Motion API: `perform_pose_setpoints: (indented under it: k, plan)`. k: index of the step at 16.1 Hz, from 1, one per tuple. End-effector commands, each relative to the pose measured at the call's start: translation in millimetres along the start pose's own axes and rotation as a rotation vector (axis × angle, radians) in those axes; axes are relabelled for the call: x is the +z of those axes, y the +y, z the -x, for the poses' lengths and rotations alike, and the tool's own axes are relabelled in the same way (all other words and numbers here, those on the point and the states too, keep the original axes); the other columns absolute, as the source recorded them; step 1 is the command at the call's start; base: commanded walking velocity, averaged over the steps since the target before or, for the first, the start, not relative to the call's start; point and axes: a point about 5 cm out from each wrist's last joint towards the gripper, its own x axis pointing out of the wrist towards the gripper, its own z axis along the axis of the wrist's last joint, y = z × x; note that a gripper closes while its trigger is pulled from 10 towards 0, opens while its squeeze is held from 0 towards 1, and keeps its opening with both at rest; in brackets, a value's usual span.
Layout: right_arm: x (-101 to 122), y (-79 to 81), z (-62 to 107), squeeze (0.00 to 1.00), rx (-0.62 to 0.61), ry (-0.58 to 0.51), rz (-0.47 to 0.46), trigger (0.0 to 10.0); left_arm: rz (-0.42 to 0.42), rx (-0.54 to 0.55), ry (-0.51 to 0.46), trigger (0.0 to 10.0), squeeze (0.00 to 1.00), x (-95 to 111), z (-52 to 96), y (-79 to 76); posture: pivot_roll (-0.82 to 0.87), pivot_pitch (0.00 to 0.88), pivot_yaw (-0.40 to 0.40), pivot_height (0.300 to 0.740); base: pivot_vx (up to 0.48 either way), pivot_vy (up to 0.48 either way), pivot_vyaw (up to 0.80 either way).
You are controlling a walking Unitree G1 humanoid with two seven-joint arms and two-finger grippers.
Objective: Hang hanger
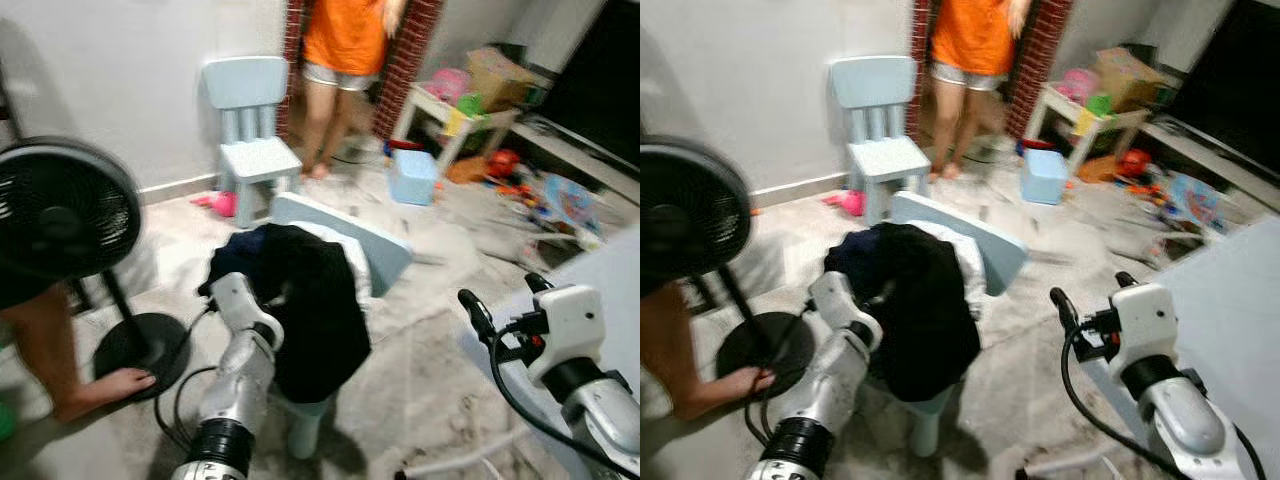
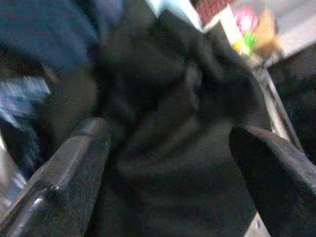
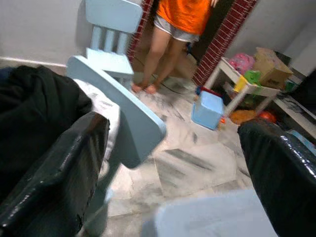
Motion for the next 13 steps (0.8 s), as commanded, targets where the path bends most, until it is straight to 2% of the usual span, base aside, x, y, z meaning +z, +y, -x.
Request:
perform_pose_setpoints:
  k: [1,3,5,6,10,13]
  plan:
    - [4,-5.6,3.2,0.0,-0.009,0.007,0.012,10.0,0.093,-0.028,0.066,10.0,0.0,-27,2.8,-20.9,-0.38,0.036,-0.172,0.74,0.0,0.0,0.0]
    - [6,-6.1,3.0,0.0,-0.006,0.013,0.014,10.0,0.097,-0.029,0.078,10.0,0.0,-29,-0.2,-23.8,-0.39,0.043,-0.176,0.74,0.0,0.0,0.0]
    - [9,-6.5,1.2,0.0,-0.001,0.019,0.018,10.0,0.156,0.019,0.108,10.0,0.0,-37,-0.9,-20.6,-0.38,0.033,-0.178,0.74,0.0,0.0,0.0]
    - [9,-7.3,0.4,0.0,0.0,0.022,0.019,10.0,0.149,0.038,0.119,10.0,0.0,-42,1.1,-17.7,-0.38,0.031,-0.179,0.74,0.0,0.0,0.0]
    - [8,-1.9,-2.0,0.0,0.016,0.026,0.006,10.0,0.131,0.115,0.183,10.0,0.0,-54,4.3,-0.5,-0.36,0.039,-0.181,0.74,0.0,0.0,0.0]
    - [6,1.7,-1.7,0.0,0.013,0.032,-0.008,10.0,0.186,0.153,0.2,10.0,0.0,-53,2.0,15.3,-0.35,0.047,-0.17,0.74,0.0,0.0,0.0]
